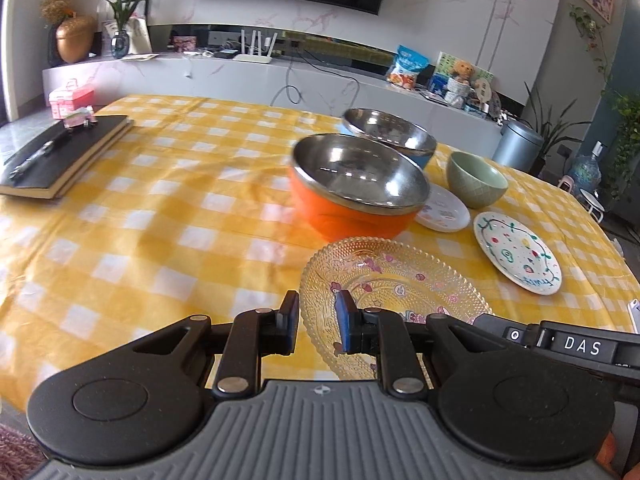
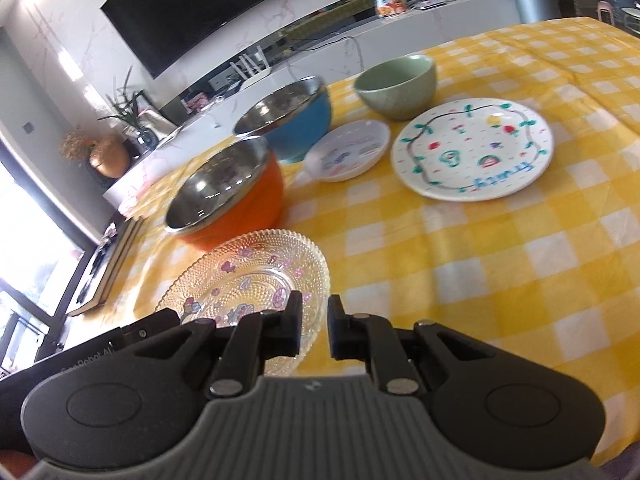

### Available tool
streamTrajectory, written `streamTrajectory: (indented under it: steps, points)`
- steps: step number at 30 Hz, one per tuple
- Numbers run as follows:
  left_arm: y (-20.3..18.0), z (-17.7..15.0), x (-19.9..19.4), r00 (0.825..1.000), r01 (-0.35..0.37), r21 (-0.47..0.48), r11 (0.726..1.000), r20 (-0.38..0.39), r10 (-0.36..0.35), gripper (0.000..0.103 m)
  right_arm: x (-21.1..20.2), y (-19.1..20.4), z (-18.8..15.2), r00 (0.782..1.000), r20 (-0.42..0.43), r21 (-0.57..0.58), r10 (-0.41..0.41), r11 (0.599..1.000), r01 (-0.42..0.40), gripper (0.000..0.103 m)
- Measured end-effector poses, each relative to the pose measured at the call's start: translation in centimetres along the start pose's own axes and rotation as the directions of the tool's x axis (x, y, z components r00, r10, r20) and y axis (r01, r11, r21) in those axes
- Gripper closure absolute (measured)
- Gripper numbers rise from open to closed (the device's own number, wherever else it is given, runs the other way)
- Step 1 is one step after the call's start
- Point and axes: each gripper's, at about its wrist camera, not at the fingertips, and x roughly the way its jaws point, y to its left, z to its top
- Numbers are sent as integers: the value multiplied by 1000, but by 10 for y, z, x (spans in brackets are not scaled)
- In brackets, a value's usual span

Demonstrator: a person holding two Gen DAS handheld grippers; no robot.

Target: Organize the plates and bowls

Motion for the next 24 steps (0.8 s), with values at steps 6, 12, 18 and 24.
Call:
streamTrajectory:
  steps: [6, 12, 18, 24]
  points:
    - [23, -4, -5, 999, -40, -32, 999, -11, 40, 81, 8, 23, -12, 998, -25, -47, 49, 998, -51, 92]
    - [23, -11, 1, 998, -46, -24, 999, -38, 45, 81, 16, 23, -17, 998, -56, -63, 31, 997, -34, 92]
    - [23, -16, 7, 997, -56, -14, 998, -58, 55, 81, 20, 19, -17, 998, -64, -72, 12, 997, -16, 92]
    - [23, -18, 12, 994, -71, -18, 997, -88, 69, 81, 22, 21, -20, 997, -79, -87, -2, 996, -5, 92]
